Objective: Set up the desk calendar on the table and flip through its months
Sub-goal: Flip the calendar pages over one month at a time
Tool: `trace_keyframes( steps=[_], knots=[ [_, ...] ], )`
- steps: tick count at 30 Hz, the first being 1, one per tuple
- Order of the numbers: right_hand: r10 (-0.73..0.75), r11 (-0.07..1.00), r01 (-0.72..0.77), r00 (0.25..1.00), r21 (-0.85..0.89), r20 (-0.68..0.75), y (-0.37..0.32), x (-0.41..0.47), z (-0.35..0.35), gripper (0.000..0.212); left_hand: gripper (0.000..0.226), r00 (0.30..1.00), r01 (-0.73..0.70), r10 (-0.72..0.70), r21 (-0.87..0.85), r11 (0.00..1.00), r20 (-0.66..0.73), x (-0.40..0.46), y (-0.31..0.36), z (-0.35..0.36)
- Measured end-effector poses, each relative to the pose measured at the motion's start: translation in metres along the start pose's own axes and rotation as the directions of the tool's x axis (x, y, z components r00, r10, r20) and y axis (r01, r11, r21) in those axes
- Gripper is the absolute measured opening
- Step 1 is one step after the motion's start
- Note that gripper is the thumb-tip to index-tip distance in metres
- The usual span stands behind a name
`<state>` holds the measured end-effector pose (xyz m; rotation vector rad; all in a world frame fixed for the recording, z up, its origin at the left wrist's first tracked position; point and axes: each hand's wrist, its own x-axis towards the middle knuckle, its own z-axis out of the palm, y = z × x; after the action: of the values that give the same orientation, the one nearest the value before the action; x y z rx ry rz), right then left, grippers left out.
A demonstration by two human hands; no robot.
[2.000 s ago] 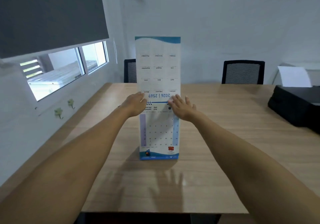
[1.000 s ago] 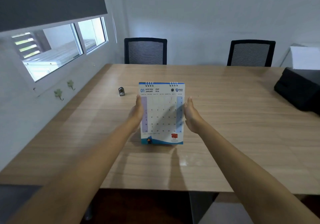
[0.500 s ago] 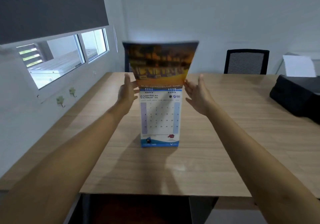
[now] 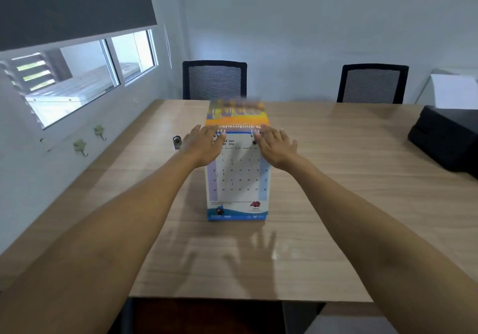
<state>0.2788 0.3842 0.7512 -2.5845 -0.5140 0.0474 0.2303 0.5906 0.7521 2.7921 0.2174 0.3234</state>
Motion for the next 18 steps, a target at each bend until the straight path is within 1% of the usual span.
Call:
trace_keyframes(
  steps=[2,4,5,7,8,9,10,11,12,13,14,16,18],
  knots=[
    [0.005,1.000,-0.005,1.000,-0.004,-0.023,0.000,0.005,0.003,0.063,0.059,1.000,0.025,-0.024,-0.053,0.998,0.017,0.003,-0.001,0.002],
    [0.012,0.999,-0.010,0.999,0.044,-0.035,0.000,0.009,0.007,0.063,0.064,0.999,0.051,-0.051,-0.161,0.986,0.008,0.003,0.001,0.003],
    [0.001,0.996,0.004,0.998,0.094,-0.056,-0.001,0.009,0.008,0.064,0.067,0.997,0.074,-0.078,-0.229,0.971,-0.009,0.002,0.003,0.004],
    [-0.009,0.962,0.041,0.993,0.270,-0.119,0.000,0.008,0.012,0.065,0.074,0.975,0.191,-0.220,-0.410,0.892,-0.025,-0.005,0.005,0.006],
    [0.027,0.913,0.029,0.991,0.406,-0.131,0.001,0.006,0.015,0.066,0.080,0.954,0.249,-0.299,-0.505,0.827,-0.019,-0.011,0.005,0.008],
    [0.090,0.840,-0.021,0.991,0.542,-0.101,0.002,0.004,0.020,0.068,0.088,0.932,0.290,-0.362,-0.589,0.754,-0.004,-0.017,0.003,0.012],
    [0.161,0.750,-0.098,0.986,0.654,-0.037,0.005,0.002,0.024,0.072,0.095,0.913,0.326,-0.407,-0.664,0.673,0.034,-0.025,0.004,0.014],
    [0.216,0.645,-0.174,0.976,0.744,0.041,0.007,-0.001,0.030,0.079,0.095,0.901,0.348,-0.425,-0.724,0.596,0.083,-0.033,0.005,0.016],
    [0.249,0.555,-0.240,0.961,0.796,0.117,0.008,-0.004,0.033,0.086,0.087,0.898,0.357,-0.421,-0.774,0.522,0.130,-0.041,0.007,0.017],
    [0.257,0.489,-0.279,0.952,0.827,0.169,0.009,-0.008,0.036,0.088,0.078,0.904,0.352,-0.393,-0.817,0.456,0.170,-0.047,0.011,0.020],
    [0.251,0.447,-0.291,0.948,0.846,0.194,0.008,-0.013,0.037,0.086,0.072,0.910,0.350,-0.360,-0.849,0.395,0.207,-0.054,0.015,0.021],
    [0.212,0.412,-0.285,0.954,0.866,0.213,0.006,-0.021,0.038,0.080,0.069,0.927,0.327,-0.295,-0.883,0.336,0.231,-0.066,0.024,0.022],
    [0.188,0.418,-0.264,0.961,0.869,0.202,0.004,-0.028,0.038,0.078,0.069,0.933,0.315,-0.276,-0.893,0.322,0.230,-0.067,0.025,0.025]
  ],
)
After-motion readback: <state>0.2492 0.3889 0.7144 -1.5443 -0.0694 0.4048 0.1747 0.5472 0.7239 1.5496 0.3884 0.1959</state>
